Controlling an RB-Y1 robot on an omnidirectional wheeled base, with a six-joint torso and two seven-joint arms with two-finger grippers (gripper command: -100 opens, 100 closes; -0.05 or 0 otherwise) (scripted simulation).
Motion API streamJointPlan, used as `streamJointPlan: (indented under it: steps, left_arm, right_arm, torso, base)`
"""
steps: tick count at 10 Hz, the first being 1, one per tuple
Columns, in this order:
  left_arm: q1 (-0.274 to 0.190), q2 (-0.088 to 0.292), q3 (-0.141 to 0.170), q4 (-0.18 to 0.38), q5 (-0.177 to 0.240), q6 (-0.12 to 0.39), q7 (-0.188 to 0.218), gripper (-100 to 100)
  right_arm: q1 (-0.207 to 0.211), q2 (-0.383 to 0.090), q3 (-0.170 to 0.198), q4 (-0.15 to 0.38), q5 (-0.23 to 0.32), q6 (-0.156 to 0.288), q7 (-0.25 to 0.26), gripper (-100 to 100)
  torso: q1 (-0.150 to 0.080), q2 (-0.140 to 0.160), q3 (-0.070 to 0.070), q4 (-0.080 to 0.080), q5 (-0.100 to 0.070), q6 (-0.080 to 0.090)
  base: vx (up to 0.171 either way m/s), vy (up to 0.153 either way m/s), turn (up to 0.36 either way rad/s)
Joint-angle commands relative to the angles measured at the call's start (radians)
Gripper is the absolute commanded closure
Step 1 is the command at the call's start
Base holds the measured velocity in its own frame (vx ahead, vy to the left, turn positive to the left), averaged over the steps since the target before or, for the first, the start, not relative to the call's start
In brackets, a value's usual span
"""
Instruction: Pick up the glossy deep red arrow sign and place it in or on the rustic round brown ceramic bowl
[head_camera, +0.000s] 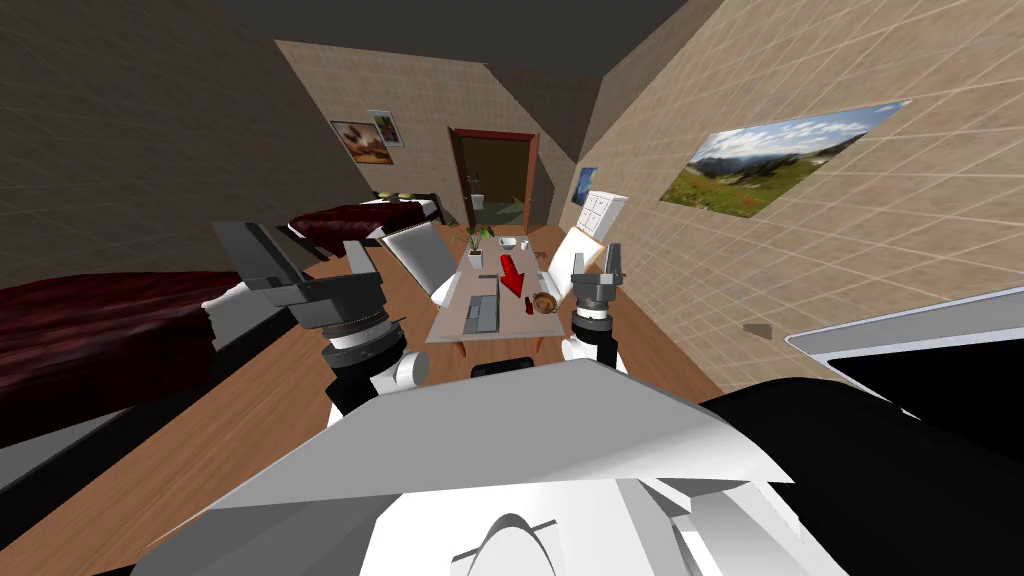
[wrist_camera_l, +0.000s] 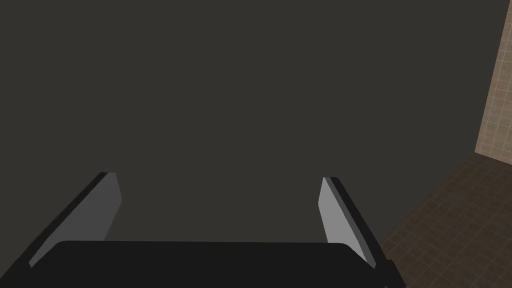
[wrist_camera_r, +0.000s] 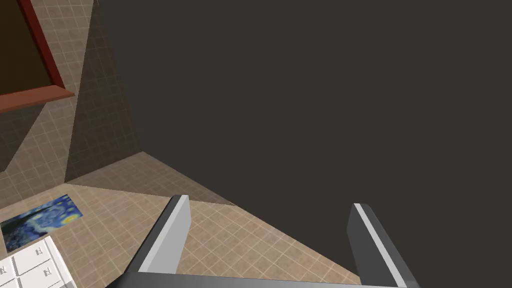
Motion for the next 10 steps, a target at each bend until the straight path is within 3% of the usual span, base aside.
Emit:
streamJointPlan:
  steps: [1, 3, 10]
  left_arm:
    - [0.0, 0.0, 0.0, 0.0, 0.0, 0.0, 0.0, 0]
    - [0.0, 0.0, 0.0, 0.0, 0.0, 0.0, 0.0, 0]
    - [0.0, 0.0, 0.0, 0.0, 0.0, 0.0, 0.0, 0]
  right_arm:
    - [-0.005, -0.042, 0.015, 0.044, 0.016, 0.028, -0.009, -100]
    - [-0.01, -0.078, 0.028, 0.092, 0.034, 0.059, -0.017, -100]
    - [-0.01, -0.078, 0.028, 0.094, 0.034, 0.059, -0.017, -100]
  torso:
    - [0.0, 0.0, 0.0, 0.0, 0.0, 0.0]
    - [0.003, 0.003, 0.002, 0.001, 0.001, 0.0]
    - [0.0, 0.0, 0.0, 0.0, 0.0, 0.0]
  base:
    - [-0.041, 0.036, 0.188]
    - [-0.05, 0.052, 0.214]
    - [0.001, 0.003, -0.001]
